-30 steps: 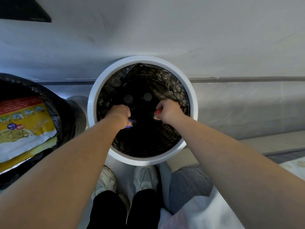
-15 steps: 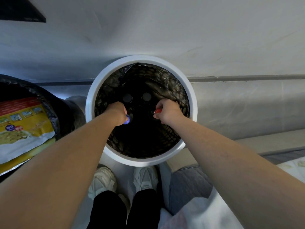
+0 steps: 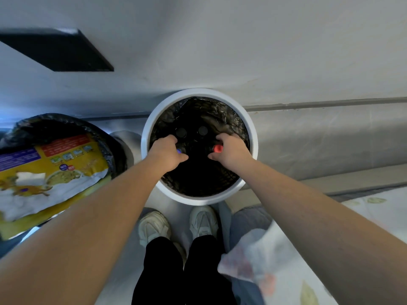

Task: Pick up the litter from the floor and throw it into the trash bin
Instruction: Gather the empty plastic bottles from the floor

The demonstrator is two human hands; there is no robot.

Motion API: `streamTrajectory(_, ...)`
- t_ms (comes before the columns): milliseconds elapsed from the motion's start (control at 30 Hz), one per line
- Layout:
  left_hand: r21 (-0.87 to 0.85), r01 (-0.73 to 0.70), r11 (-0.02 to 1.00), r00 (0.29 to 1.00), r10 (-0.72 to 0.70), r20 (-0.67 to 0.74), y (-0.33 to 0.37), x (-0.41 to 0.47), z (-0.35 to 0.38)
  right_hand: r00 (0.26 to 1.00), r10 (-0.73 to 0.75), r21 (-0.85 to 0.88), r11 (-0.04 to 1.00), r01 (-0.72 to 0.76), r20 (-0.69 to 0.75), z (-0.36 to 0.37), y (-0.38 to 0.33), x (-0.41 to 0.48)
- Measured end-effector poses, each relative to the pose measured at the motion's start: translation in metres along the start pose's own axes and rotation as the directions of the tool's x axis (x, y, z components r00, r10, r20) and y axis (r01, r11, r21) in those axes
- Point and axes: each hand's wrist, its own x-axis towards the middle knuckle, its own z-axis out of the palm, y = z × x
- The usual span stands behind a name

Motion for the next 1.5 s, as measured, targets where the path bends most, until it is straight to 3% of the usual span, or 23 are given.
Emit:
streamTrajectory(200, -0.026, -0.079, 0.997, 0.996, 0.079, -0.035, 0.002, -0.092, -0.033, 0.998, -0.052, -0.044, 0.998, 0.053, 0.028, -0.031, -0.025, -0.083)
streamTrajectory(400, -0.059, -0.049, 0.997, 0.992, 0.042, -0.118, -0.007, -0.209, -0.059, 0.99, -0.135, -0.12, 0.983, 0.138, 0.032, -0.052, -0.045, -0.178)
streamTrajectory(633, -0.139, 0.047, 0.989, 0.948, -0.088, -0.306, -0.053, -0.334, -0.065, 0.957, -0.289, -0.023, 0.957, 0.29, 0.024, -0.043, -0.075, -0.265)
streamTrajectory(800, -0.296, 0.189, 0.936, 0.884, -0.293, -0.363, -0.099, -0.404, -0.033, 0.892, -0.412, -0.182, 0.878, 0.443, 0.187, -0.009, -0.105, -0.295)
streamTrajectory(967, -0.508, 0.331, 0.795, 0.783, -0.532, -0.322, -0.146, -0.471, 0.03, 0.767, -0.501, -0.304, 0.717, 0.627, 0.4, 0.044, -0.144, -0.329)
streamTrajectory(1167, -0.747, 0.424, 0.513, 0.627, -0.761, -0.167, -0.186, -0.544, 0.117, 0.643, -0.48, -0.36, 0.557, 0.749, 0.597, 0.118, -0.171, -0.384)
streamTrajectory(1367, -0.895, 0.388, 0.218, 0.523, -0.852, 0.019, -0.217, -0.602, 0.217, 0.51, -0.458, -0.406, 0.311, 0.859, 0.728, 0.193, -0.153, -0.453)
streamTrajectory(1500, -0.941, 0.326, 0.087, 0.522, -0.847, 0.103, -0.245, -0.633, 0.292, 0.473, -0.407, -0.421, 0.215, 0.881, 0.781, 0.244, -0.126, -0.493)
